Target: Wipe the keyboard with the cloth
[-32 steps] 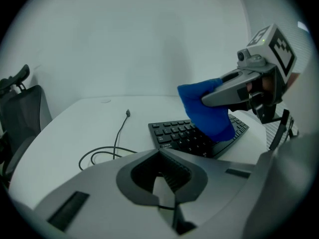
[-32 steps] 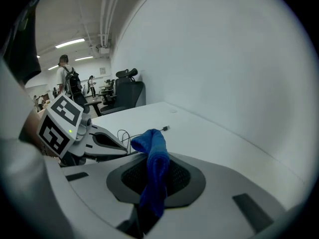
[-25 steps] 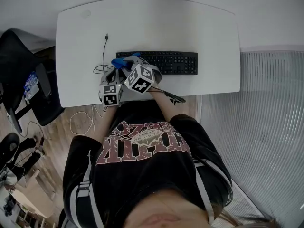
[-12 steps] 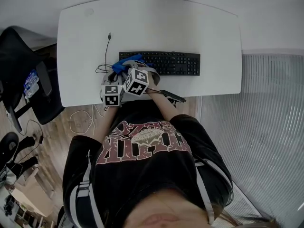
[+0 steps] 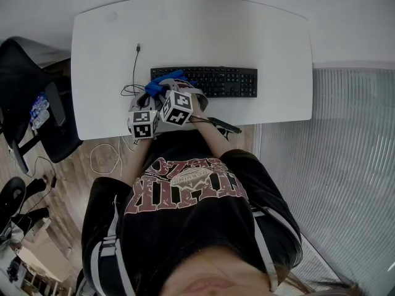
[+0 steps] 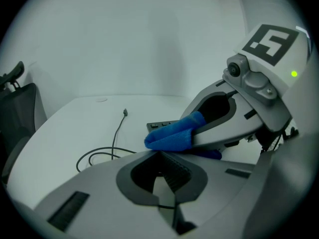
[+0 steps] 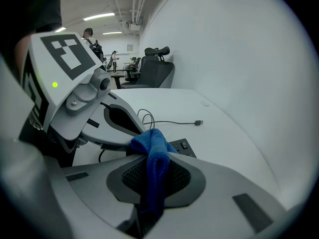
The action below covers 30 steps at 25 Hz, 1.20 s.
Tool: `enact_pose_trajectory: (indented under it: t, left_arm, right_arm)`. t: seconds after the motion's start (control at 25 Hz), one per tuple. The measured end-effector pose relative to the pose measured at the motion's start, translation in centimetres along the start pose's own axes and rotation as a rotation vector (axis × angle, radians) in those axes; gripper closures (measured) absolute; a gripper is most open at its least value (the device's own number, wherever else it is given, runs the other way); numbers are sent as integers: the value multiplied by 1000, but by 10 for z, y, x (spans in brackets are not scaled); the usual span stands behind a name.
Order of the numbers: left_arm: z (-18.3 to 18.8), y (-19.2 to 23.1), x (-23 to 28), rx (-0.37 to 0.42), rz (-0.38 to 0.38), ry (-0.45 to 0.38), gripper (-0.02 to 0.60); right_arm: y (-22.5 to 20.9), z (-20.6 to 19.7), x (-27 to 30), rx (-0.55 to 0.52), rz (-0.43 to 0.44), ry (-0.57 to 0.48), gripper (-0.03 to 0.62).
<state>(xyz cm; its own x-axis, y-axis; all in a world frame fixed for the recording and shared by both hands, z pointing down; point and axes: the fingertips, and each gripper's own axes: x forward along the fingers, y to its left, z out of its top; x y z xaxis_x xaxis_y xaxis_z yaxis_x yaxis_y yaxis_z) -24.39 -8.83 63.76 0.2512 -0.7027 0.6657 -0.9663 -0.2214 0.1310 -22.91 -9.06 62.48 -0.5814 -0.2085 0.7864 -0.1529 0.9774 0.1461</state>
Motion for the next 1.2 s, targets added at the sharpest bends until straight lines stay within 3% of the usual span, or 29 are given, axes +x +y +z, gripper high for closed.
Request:
enact_pose_trajectory:
  t: [1.2]
  left_arm:
    - [1,2,-1,-29,100,-2,552]
  right_arm:
    - [-31,-75,-53,122,-104,72,530]
